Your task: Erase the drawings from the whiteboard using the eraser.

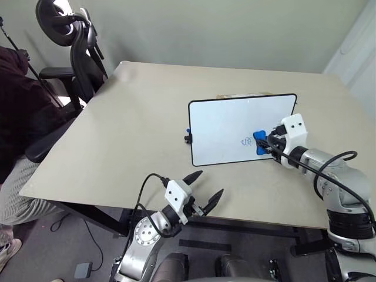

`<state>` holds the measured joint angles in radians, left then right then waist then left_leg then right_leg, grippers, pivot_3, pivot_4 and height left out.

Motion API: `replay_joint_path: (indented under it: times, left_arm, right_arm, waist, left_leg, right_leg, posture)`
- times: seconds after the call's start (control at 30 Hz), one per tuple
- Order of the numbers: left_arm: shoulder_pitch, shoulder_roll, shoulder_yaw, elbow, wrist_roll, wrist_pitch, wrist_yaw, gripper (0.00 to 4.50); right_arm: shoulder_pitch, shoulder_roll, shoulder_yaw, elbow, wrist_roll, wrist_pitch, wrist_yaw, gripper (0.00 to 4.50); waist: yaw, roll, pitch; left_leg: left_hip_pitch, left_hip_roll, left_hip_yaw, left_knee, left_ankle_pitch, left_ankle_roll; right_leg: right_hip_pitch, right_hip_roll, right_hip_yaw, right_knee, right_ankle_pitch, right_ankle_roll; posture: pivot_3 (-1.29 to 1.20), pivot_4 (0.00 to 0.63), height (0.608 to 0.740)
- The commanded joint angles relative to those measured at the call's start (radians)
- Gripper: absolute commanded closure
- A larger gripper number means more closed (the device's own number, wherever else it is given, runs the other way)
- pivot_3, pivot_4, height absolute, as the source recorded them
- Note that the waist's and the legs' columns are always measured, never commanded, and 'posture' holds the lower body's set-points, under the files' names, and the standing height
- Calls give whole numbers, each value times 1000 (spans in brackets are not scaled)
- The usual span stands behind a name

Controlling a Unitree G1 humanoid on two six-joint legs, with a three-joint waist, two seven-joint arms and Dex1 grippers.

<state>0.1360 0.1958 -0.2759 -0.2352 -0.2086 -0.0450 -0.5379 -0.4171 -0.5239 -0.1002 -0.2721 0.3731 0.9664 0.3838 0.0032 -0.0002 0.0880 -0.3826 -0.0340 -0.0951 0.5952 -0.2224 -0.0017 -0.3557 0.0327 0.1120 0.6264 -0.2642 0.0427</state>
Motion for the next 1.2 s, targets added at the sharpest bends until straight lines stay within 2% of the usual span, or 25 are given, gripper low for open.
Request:
replay_joint_path:
  times: [0.03, 0.8, 1.2]
  left_arm:
    - [5, 0, 3, -51, -7, -9, 1, 0]
    - [21, 1, 1, -68, -10, -6, 12, 0]
    - [14, -5, -4, -57, -11, -3, 12, 0]
  right_arm:
    - [-30, 9, 11, 12, -23, -43, -9, 3355]
    - [-163, 145, 220, 177, -126, -42, -3, 3355]
    - [-153, 74, 82, 190, -140, -33, -57, 3355]
  waist:
    - [-2, 0, 0]
    - [-26, -1, 0]
    - [-16, -1, 4]
  left_leg:
    - [0, 0, 0, 0, 0, -1]
    - [1, 1, 0, -1, -2, -3]
    - [-2, 1, 0, 0, -2, -3]
  right_leg:
    - [0, 0, 0, 0, 0, 0]
    - [-8, 0, 0, 0, 4, -10]
    - [-15, 0, 0, 0, 8, -17]
  posture:
    - [0, 150, 736]
    - [0, 150, 736]
    - [0, 150, 736]
